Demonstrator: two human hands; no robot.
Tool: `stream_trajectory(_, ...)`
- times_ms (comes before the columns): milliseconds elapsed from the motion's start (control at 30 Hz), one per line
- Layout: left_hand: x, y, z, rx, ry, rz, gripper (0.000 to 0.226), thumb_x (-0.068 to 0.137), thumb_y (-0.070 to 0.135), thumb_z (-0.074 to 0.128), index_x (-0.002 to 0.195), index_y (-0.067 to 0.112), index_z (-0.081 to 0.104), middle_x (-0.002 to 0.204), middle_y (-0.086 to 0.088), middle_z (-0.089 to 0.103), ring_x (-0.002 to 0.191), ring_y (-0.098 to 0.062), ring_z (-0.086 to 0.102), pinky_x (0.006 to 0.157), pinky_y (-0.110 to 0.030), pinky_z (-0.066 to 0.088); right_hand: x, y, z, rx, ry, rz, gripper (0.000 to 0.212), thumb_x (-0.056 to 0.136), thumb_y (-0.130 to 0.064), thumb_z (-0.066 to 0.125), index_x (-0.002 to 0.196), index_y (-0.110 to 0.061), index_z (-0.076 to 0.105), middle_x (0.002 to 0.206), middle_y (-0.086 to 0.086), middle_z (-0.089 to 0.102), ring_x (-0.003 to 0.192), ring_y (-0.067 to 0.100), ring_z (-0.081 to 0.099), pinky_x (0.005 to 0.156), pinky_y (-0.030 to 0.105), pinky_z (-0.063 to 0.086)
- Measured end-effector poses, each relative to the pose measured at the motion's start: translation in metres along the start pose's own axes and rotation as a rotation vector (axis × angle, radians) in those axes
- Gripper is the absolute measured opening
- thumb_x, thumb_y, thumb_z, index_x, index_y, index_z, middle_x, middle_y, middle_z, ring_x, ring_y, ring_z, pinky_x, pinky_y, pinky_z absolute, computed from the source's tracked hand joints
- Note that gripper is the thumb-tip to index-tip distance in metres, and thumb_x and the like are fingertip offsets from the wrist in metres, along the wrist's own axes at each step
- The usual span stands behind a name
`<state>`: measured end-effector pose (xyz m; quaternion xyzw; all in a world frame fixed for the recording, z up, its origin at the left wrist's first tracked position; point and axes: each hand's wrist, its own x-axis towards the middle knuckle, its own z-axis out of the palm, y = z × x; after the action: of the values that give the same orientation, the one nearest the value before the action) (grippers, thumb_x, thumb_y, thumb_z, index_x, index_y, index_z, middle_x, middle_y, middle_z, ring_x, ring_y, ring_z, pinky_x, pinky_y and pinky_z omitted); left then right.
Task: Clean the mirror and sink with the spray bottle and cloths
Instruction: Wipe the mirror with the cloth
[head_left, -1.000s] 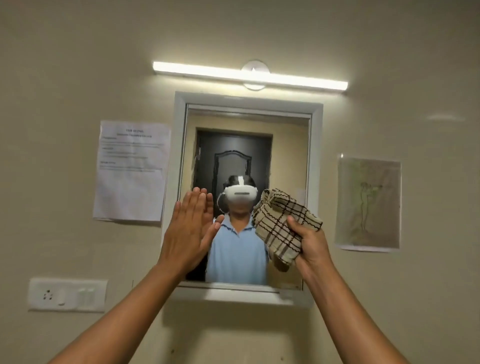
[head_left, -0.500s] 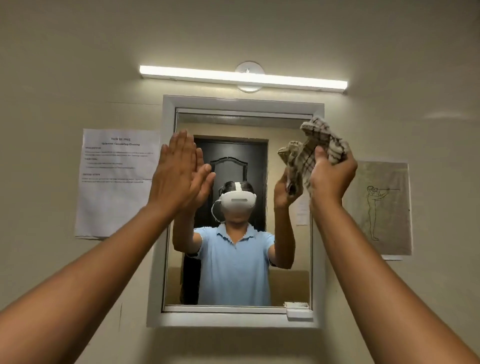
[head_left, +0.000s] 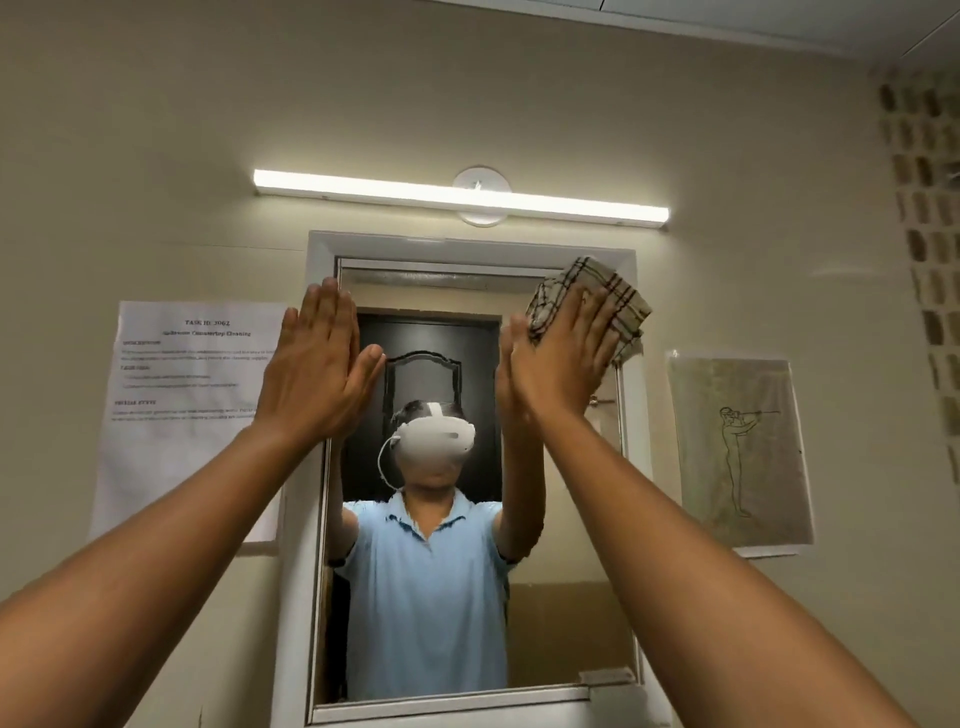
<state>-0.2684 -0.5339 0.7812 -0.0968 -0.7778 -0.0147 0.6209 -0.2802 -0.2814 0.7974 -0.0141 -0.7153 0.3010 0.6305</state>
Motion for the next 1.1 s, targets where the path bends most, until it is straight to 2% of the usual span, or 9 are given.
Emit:
stream_trajectory(133,0.000,-0.005,0.001,-0.002,0.012,0.030,0.072,0.096,0.052,0.009,0.155,0.012,-0.001,0.163,-0.006,-0.008,0.151,-0.018,-0.010,0.123,-0.039,-0.003,-0.013,-0.016,0.018,-0.048,0.000,-0.079,0.099,0.089,-0.080,0.019,0.156,-0.015,-0.014,0.163,0.010,-0.021,0.149,0.025,-0.023,0.122,0.049,-0.010)
stream_trajectory(267,-0.001,-0.008,0.002,-0.023,0.036,0.043,0.068,0.097,0.047,0.011,0.155,0.012,0.003,0.164,-0.006,-0.004,0.151,-0.018,-0.007,0.123,-0.040,-0.001,-0.024,-0.029,0.023,-0.076,-0.110,-0.361,0.091,0.092,-0.074,0.020,0.156,-0.018,-0.014,0.162,0.007,-0.025,0.148,0.021,-0.027,0.121,0.047,-0.012)
stream_trajectory(367,-0.001,-0.008,0.002,-0.026,0.046,0.053,0.067,0.097,0.045,0.012,0.155,0.012,0.004,0.164,-0.006,-0.003,0.151,-0.018,-0.006,0.123,-0.039,-0.001,-0.027,-0.032,0.024,-0.090,-0.187,-0.571,0.082,0.097,-0.067,0.025,0.158,-0.022,-0.008,0.164,0.003,-0.020,0.150,0.017,-0.023,0.121,0.047,-0.012)
stream_trajectory(533,0.000,-0.012,0.004,0.003,0.064,0.072,0.064,0.098,0.041,0.015,0.155,0.011,0.010,0.164,-0.006,0.002,0.151,-0.017,-0.004,0.122,-0.034,-0.006,-0.005,-0.004,0.004,-0.220,-0.196,-0.680,0.076,0.096,-0.070,0.026,0.157,-0.034,-0.002,0.166,-0.004,-0.010,0.152,0.015,-0.009,0.117,0.056,-0.017)
stream_trajectory(667,-0.001,-0.014,0.002,-0.009,0.083,0.082,0.061,0.099,0.036,0.021,0.154,0.010,0.012,0.163,-0.006,0.003,0.151,-0.016,-0.003,0.120,-0.026,-0.011,0.011,0.028,-0.008,-0.186,-0.161,-0.588,0.076,0.096,-0.070,0.025,0.158,-0.034,-0.002,0.166,0.000,-0.010,0.152,0.018,-0.012,0.121,0.053,-0.008)
stream_trajectory(800,-0.001,-0.018,0.002,-0.012,0.096,0.103,0.061,0.100,0.034,0.022,0.155,0.010,0.010,0.163,-0.006,0.003,0.151,-0.017,-0.002,0.120,-0.024,-0.010,0.012,0.050,-0.007,-0.127,-0.069,-0.367,0.077,0.093,-0.073,0.013,0.157,-0.034,-0.002,0.166,-0.001,-0.011,0.152,0.018,-0.015,0.122,0.050,-0.007)
stream_trajectory(933,-0.003,-0.026,0.003,-0.048,0.121,0.101,0.061,0.099,0.031,0.023,0.155,0.009,0.010,0.163,-0.008,0.004,0.151,-0.019,0.000,0.119,-0.020,-0.010,0.002,0.041,0.013,-0.135,0.038,-0.205,0.073,0.096,-0.069,0.010,0.158,-0.032,0.001,0.167,0.001,-0.005,0.153,0.019,-0.010,0.121,0.055,0.000)
stream_trajectory(1033,-0.003,-0.033,0.005,-0.064,0.115,0.115,0.063,0.097,0.032,0.022,0.155,0.011,0.009,0.164,-0.007,0.003,0.151,-0.018,0.001,0.123,-0.027,0.000,-0.005,0.020,0.020,-0.130,0.031,-0.174,0.072,0.097,-0.066,0.012,0.158,-0.030,-0.001,0.167,0.001,-0.007,0.152,0.020,-0.012,0.121,0.055,-0.003)
stream_trajectory(1100,-0.003,-0.036,0.006,-0.069,0.106,0.133,0.063,0.097,0.030,0.024,0.155,0.012,0.009,0.164,-0.006,0.004,0.151,-0.017,0.002,0.123,-0.033,0.007,-0.011,0.001,0.023,-0.106,0.007,-0.223,0.071,0.097,-0.063,0.014,0.158,-0.030,0.000,0.166,0.001,-0.008,0.152,0.019,-0.012,0.121,0.052,-0.006)
